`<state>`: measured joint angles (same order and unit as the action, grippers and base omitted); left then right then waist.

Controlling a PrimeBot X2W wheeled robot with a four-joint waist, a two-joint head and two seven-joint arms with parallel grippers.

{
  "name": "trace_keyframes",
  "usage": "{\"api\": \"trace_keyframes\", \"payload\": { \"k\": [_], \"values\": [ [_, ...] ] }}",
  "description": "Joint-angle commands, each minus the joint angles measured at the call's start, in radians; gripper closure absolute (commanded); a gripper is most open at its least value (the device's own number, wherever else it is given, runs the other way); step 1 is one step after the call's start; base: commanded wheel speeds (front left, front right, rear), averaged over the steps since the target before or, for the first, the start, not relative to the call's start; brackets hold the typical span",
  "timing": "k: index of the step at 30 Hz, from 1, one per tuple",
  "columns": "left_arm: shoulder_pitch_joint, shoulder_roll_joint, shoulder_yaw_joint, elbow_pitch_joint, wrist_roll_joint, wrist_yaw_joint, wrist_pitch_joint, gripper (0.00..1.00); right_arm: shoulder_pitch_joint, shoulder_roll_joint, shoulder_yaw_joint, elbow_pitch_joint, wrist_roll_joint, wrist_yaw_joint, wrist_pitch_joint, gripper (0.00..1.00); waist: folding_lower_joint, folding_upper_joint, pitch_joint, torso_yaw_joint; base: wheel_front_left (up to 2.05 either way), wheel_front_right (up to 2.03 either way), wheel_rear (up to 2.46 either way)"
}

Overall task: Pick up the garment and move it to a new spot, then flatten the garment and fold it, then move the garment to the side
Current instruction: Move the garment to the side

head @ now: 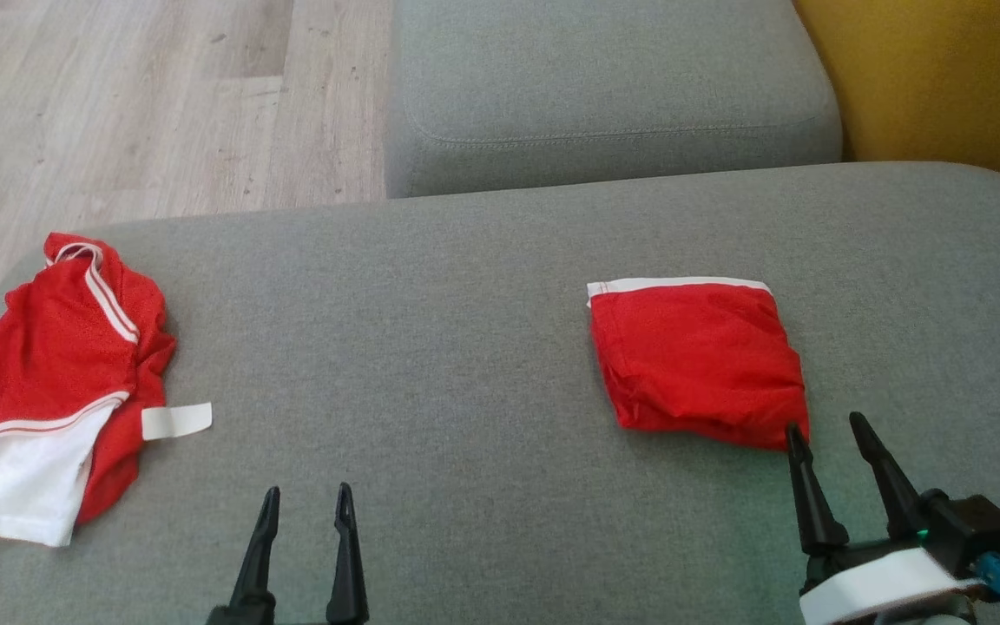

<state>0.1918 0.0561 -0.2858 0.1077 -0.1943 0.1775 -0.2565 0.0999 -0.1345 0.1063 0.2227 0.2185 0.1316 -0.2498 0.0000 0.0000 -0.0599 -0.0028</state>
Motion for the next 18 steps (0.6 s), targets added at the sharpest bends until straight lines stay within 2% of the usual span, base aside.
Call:
{"api": "trace_keyframes", "payload": {
  "k": [1, 11, 18],
  "values": [
    [-0.031, -0.006, 0.040, -0.030, -0.007, 0.010, -0.005, 0.00, -0.015, -0.010, 0.016, -0.027, -0.009, -0.001, -0.012, 0.00, 0.0000, 0.0000, 0.000, 0.000, 0.00, 0.00, 0.00],
    [-0.028, -0.006, 0.038, -0.033, 0.019, 0.025, -0.005, 0.00, -0.014, -0.012, 0.014, -0.010, -0.012, -0.001, -0.012, 0.00, 0.0000, 0.0000, 0.015, 0.008, 0.00, 0.00, 0.00],
    [-0.041, -0.006, 0.027, -0.032, 0.028, 0.050, -0.005, 0.00, -0.059, 0.006, -0.036, 0.048, 0.026, -0.001, -0.012, 0.00, 0.0000, 0.0000, 0.068, 0.025, 0.00, 0.00, 0.00]
  ]
}}
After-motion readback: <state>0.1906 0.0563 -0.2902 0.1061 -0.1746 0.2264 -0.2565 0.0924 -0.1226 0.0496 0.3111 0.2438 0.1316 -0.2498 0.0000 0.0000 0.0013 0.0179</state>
